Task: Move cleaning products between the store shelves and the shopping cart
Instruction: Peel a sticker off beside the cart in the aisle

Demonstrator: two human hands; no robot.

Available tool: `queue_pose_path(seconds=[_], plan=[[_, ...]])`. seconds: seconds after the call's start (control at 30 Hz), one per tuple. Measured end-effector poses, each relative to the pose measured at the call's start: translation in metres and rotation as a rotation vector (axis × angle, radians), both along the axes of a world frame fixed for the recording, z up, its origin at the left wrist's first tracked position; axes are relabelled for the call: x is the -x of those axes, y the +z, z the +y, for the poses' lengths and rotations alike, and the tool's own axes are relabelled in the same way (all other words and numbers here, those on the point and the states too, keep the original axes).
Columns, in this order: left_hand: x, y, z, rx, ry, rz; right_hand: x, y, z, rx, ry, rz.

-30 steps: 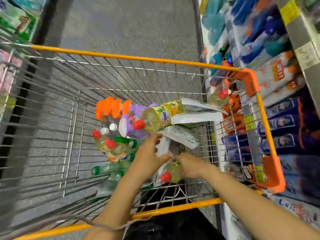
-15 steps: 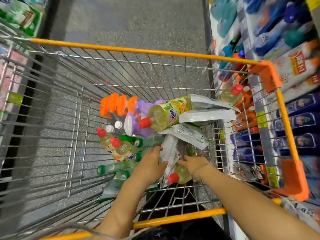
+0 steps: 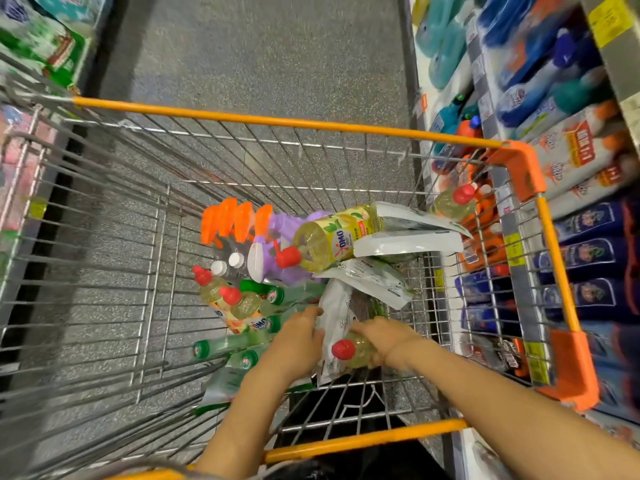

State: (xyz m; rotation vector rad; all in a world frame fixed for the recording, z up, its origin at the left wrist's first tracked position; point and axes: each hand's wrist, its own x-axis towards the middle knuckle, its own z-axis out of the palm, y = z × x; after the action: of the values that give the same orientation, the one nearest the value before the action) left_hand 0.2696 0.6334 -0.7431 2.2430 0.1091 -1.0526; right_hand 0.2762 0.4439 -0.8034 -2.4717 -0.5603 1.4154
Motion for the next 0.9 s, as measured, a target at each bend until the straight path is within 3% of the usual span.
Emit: queue_pose_path(seconds=[0.13,0.3,0.43,0.63,0.9], plan=[[0.009,0.018,0.006,0.078,0.053,-0.022,0.001,0.044,-0.012,-0.175,-0.208,0.025],[0.022,0.067,0.003,0.374,0.170,-0.068,0.011,0.115,-0.018,-0.538,-0.592,-0.076],[0.018,0.112,-0.005,0.504,0.204,-0.137,0.007,0.183,-0.013,-0.712,-0.714,-0.218],[0.006,0.163,-0.024,0.633,0.382,-0.474,0.006,0.242,-0.001,-1.071,-1.029,-0.155],[-0.011,0.231,-0.053,0.908,0.535,-0.500,0.019,0.281,0.010,-1.300,-1.146,-0.128]])
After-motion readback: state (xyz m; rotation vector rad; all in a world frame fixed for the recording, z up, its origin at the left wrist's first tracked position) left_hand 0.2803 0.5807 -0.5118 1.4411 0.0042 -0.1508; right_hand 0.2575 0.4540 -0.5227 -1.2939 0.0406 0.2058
